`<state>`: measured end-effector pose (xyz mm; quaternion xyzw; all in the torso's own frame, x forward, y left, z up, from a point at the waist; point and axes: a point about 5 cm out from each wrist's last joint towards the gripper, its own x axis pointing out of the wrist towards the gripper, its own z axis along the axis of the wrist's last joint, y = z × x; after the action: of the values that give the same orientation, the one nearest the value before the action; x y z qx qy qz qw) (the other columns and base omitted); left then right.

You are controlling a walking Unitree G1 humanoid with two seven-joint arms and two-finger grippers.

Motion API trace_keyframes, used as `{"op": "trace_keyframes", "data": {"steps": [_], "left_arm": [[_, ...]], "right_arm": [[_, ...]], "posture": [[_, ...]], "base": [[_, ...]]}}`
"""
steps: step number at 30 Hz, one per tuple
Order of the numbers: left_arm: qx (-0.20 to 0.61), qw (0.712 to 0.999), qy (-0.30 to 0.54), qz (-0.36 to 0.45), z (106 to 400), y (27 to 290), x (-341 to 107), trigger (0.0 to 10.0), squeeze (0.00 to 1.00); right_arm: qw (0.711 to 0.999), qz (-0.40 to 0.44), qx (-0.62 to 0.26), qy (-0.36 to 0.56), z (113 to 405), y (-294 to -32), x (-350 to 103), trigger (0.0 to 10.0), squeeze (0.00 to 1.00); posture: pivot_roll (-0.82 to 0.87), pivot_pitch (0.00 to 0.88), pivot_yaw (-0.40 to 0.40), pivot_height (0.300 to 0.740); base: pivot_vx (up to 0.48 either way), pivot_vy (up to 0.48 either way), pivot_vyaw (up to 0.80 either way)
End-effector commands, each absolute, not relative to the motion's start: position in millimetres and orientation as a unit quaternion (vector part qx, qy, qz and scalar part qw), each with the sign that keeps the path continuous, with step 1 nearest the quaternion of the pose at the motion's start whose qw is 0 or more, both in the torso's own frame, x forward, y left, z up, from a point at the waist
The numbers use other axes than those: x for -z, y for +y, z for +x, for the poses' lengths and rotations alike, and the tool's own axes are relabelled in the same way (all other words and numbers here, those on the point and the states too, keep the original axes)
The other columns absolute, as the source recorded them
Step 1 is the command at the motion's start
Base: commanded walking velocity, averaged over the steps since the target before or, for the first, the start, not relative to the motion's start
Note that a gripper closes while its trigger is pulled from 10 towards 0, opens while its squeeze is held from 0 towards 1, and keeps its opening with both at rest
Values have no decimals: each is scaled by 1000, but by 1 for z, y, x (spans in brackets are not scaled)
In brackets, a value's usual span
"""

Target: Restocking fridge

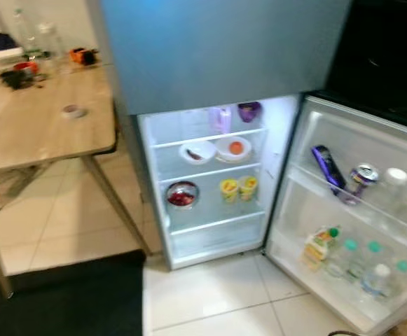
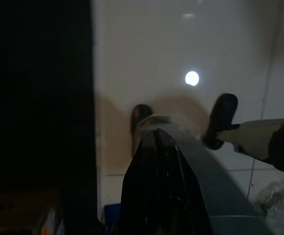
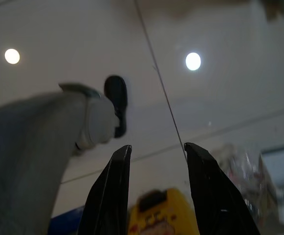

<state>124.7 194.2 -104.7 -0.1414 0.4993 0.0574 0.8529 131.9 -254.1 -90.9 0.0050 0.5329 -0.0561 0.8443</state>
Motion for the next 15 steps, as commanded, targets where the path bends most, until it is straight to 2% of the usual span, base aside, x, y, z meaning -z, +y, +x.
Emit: {"op": "trace_keyframes", "data": {"steps": [1,15], "left_arm": [[-50,852,502,-137,124,192,105,10000,0],[-56,853,500,-141,125,192,105,10000,0]], "right_arm": [[842,7,59,537,130,-255,91,10000,0],[841,13,53,538,130,-253,92,10000,0]], "posture": [[-120,0,22,740],[-122,0,23,740]], "base": [[0,-319,-775],[0,0,-781]]}}
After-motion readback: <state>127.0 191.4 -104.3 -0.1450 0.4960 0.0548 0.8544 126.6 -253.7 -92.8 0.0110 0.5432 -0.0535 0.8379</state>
